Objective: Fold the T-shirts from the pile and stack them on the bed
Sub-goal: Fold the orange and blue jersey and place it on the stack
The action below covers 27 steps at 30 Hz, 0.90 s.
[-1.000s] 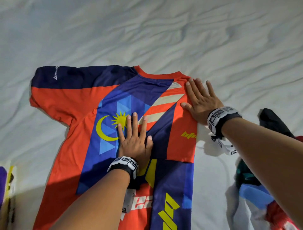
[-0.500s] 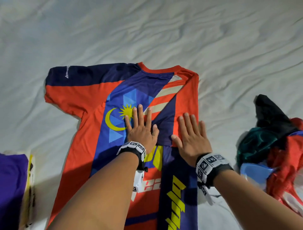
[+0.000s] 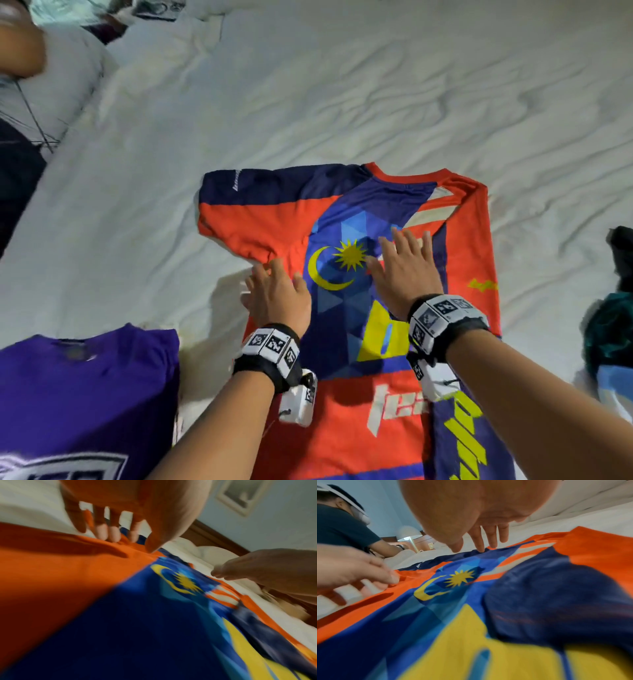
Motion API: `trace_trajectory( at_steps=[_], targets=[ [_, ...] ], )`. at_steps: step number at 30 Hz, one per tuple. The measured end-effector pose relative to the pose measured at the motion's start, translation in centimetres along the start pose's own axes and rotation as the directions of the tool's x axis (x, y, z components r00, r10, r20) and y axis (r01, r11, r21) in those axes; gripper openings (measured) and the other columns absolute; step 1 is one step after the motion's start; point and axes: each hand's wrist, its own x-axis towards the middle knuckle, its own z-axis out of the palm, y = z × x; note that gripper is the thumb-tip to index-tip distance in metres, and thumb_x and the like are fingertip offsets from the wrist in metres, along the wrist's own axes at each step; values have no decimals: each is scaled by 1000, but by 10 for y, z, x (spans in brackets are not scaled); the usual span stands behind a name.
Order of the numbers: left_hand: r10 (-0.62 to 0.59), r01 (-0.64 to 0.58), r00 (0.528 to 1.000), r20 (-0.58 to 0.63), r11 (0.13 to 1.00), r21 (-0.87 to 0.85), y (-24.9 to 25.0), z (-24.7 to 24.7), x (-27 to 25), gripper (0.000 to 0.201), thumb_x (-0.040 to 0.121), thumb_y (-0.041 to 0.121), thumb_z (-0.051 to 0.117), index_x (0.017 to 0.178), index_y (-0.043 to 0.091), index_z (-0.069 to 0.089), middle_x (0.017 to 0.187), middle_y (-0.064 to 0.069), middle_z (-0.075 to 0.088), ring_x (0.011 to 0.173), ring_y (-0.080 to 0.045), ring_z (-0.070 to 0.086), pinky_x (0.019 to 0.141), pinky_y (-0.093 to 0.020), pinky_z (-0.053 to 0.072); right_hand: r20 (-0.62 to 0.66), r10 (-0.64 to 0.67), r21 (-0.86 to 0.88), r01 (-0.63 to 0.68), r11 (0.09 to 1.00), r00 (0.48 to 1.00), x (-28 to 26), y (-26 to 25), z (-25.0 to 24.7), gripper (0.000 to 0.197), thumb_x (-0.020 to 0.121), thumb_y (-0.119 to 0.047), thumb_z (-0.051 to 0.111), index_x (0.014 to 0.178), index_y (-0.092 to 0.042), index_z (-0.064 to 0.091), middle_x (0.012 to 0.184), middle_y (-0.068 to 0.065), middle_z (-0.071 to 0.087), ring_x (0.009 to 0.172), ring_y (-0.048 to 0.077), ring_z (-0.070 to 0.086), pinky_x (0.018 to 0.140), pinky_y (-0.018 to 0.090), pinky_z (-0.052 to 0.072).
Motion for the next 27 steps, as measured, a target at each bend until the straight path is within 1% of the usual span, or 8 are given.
trace_trajectory(
  at_steps=[3, 6, 9, 12, 16, 18, 21, 27],
  targets=[
    [-224, 227, 961, 159, 974, 3, -15, -7, 20, 48, 97, 45, 53, 132, 12, 49, 136, -17, 49, 128, -38, 45, 99, -52, 38, 34, -68, -44, 70, 997, 997, 38, -36, -1, 43, 99, -38, 52, 131, -10, 58, 136, 15, 55, 132, 36, 45, 122, 51, 13],
    [-238, 245, 947, 214, 970, -4, -22, -2, 41, 48, 97, 48, 54, 129, 12, 52, 131, -17, 55, 126, -39, 49, 98, -51, 41, 102, -55, -46, 60, 997, 993, 80, -67, -5, 39, 101, -38, 49, 127, -11, 58, 129, 14, 56, 122, 37, 48, 105, 46, 34],
    [-242, 259, 938, 248, 965, -37, -24, 2, 56, 43, 95, 45, 53, 121, 11, 59, 126, -17, 60, 120, -40, 55, 97, -49, 45, 133, 14, 81, -25, 996, 991, 117, -91, -7, 27, 102, -30, 46, 120, -11, 53, 125, 15, 58, 116, 38, 53, 88, 46, 44],
    [-282, 304, 919, 274, 952, -39, -23, 1, 65, 40, 93, 42, 54, 119, 12, 62, 127, -14, 62, 122, -37, 56, 100, -46, 45, 122, 120, 208, -144, 968, 985, 147, -108, -3, 28, 101, -24, 43, 125, -12, 43, 118, 19, 62, 105, 42, 59, 74, 43, 41],
    [-291, 305, 908, 303, 952, -1, -23, 1, 72, 39, 94, 42, 56, 120, 13, 62, 126, -12, 64, 122, -36, 58, 98, -44, 47, 127, 179, 255, -207, 945, 976, 178, -122, 0, 57, 103, -35, 43, 154, -22, 21, 121, 21, 63, 105, 44, 62, 74, 43, 39],
    [-294, 314, 901, 319, 949, -11, -23, 1, 74, 37, 94, 40, 56, 119, 14, 62, 127, -12, 64, 123, -36, 57, 98, -43, 47, 144, 170, 244, -201, 949, 975, 189, -123, 3, 49, 103, -36, 43, 148, -25, 28, 120, 21, 63, 102, 44, 62, 74, 42, 41],
    [-281, 318, 899, 336, 946, -63, -20, -4, 73, 34, 94, 38, 56, 119, 15, 61, 126, -13, 64, 122, -36, 57, 97, -42, 46, 129, 190, 256, -217, 942, 973, 194, -121, 5, 28, 103, -32, 45, 126, -17, 46, 121, 22, 61, 106, 44, 59, 75, 41, 40],
    [-169, 226, 955, 243, 947, -230, -6, -17, 37, 28, 95, 34, 53, 117, 16, 56, 115, -15, 66, 110, -40, 61, 87, -43, 47, 72, 150, 343, -165, 925, 986, 175, -98, -11, 24, 102, -32, 47, 117, -13, 51, 120, 19, 62, 112, 41, 56, 79, 39, 38]
  ],
)
